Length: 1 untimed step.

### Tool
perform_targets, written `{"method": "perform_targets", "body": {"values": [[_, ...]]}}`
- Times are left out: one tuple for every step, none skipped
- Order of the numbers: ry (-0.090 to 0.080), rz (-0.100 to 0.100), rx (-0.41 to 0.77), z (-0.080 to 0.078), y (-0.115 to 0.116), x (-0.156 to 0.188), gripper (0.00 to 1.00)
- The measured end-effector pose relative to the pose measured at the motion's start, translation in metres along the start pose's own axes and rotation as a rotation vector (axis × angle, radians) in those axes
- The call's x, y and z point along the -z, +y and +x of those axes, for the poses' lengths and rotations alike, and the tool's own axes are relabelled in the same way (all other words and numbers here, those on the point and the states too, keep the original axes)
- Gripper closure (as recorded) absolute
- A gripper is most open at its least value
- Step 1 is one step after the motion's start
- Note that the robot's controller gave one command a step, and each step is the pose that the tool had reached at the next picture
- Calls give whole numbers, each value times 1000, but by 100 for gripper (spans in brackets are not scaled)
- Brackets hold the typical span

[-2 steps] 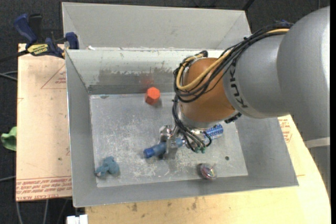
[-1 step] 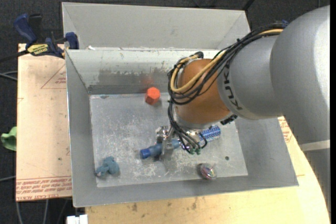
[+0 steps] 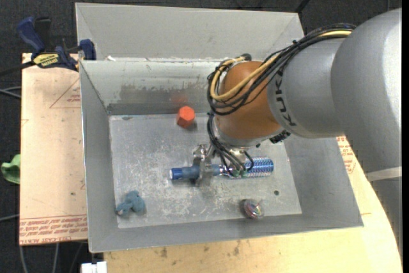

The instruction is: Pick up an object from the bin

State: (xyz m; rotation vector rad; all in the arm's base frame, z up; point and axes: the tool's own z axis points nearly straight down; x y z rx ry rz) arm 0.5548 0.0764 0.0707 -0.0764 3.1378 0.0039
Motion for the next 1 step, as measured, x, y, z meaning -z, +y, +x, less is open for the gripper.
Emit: {"method": "perform_targets", "body": {"values": [[-5,-1,-39,32,30,165,100]]}}
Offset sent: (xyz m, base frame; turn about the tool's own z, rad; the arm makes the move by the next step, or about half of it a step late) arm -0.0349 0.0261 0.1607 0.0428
